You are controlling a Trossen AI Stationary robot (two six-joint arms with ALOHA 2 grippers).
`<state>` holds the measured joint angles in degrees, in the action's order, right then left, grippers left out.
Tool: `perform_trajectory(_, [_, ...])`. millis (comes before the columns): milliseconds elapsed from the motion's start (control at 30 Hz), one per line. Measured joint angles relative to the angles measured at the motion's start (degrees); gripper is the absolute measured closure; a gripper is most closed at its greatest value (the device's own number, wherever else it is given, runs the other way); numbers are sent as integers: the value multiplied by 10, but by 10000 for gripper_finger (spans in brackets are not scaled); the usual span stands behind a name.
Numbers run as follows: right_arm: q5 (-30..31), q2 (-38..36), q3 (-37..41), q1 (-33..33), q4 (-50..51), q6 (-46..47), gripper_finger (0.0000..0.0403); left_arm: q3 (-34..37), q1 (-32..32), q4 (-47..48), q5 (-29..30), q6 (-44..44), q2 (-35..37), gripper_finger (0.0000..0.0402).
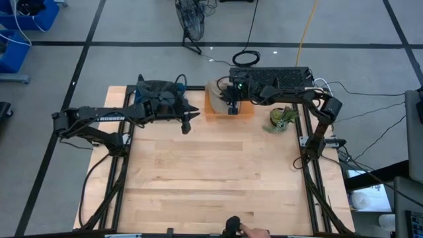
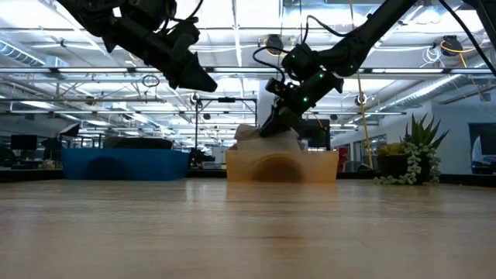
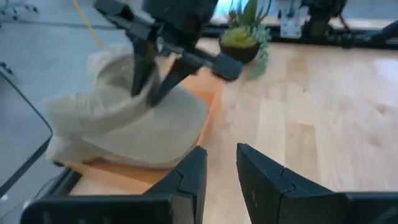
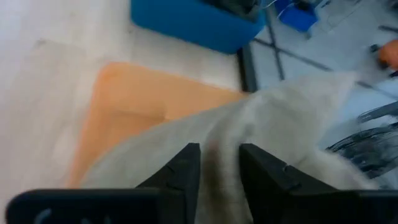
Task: Pick & Place hat
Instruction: Put the brown cap into the orange bin
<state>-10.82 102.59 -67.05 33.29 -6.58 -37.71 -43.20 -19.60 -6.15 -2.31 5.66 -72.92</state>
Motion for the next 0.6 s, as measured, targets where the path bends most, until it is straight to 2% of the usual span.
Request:
perform_trajectory(133, [-7,0,0,-9,33,-7,281,0,-11,-4,0,-8,0,309])
perform_trajectory(300, [76,-14,1,-24,42,4,264,0,-16,-18,-1,-23,-3,309])
perform_trajectory(400, [108,-43,1,-30,48,10,257,0,-16,-28,0,-24,-5,309])
perform_trajectory(600, [107,-121,1,-38,56,69,250,0,-16,-73,-1,-24,-31,309])
